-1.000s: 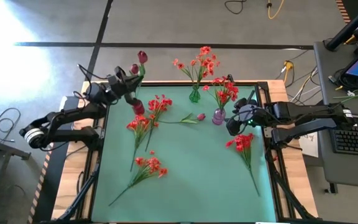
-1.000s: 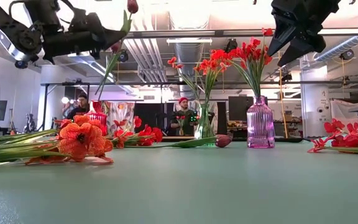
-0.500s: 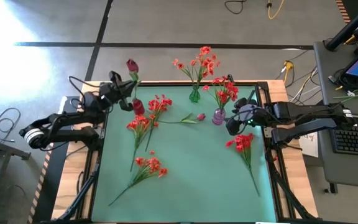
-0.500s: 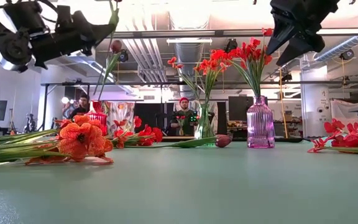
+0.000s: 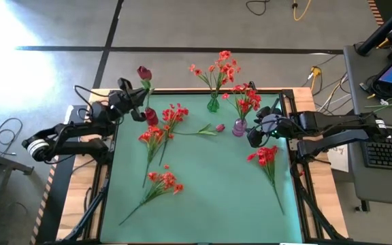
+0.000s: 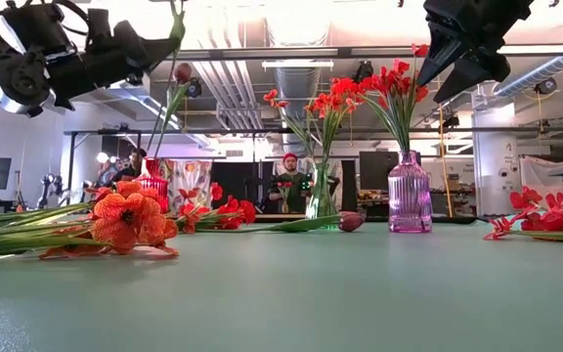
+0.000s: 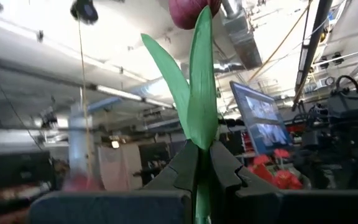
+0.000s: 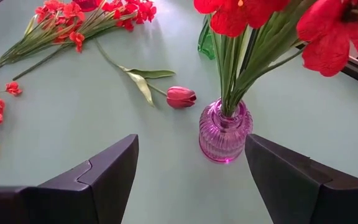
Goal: Sort flowers into vase by color
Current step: Put the bottom dark red flower into the red flower vase
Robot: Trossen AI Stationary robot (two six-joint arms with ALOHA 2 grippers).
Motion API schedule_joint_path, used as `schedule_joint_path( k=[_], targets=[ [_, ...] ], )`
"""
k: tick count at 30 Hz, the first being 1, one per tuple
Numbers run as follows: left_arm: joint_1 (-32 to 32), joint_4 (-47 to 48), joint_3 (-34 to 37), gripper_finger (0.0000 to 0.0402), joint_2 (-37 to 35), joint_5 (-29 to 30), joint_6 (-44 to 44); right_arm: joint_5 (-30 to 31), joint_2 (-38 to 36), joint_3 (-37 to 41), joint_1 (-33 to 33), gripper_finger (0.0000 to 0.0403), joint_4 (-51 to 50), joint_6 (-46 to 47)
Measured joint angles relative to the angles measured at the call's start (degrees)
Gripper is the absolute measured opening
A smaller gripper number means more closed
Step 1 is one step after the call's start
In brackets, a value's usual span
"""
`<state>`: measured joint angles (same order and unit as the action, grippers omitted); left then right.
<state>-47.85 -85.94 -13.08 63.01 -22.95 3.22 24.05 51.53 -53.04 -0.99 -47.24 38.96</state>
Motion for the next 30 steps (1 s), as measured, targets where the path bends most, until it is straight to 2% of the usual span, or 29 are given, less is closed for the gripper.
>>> schedule_joint_path(
  k=[4, 7, 19, 30],
  targets=[
    [-0.7, -1.6, 0.0, 0.0, 0.5, 0.2, -2.3, 0.0, 0.0, 0.0, 0.0, 0.0286, 0.0, 0.0],
    [-0.8, -1.5, 0.0, 0.0, 2.1, 3.1, -4.0, 0.0, 0.0, 0.0, 0.0, 0.0286, 0.0, 0.0],
    [-0.8, -4.1, 0.0, 0.0, 8.8, 4.5, 1.7, 0.0, 0.0, 0.0, 0.0, 0.0286, 0.0, 0.5],
    [-0.7, -4.1, -0.3, 0.0, 4.6, 4.4, 3.9, 0.1, 0.0, 0.0, 0.0, 0.0286, 0.1, 0.5]
  ],
)
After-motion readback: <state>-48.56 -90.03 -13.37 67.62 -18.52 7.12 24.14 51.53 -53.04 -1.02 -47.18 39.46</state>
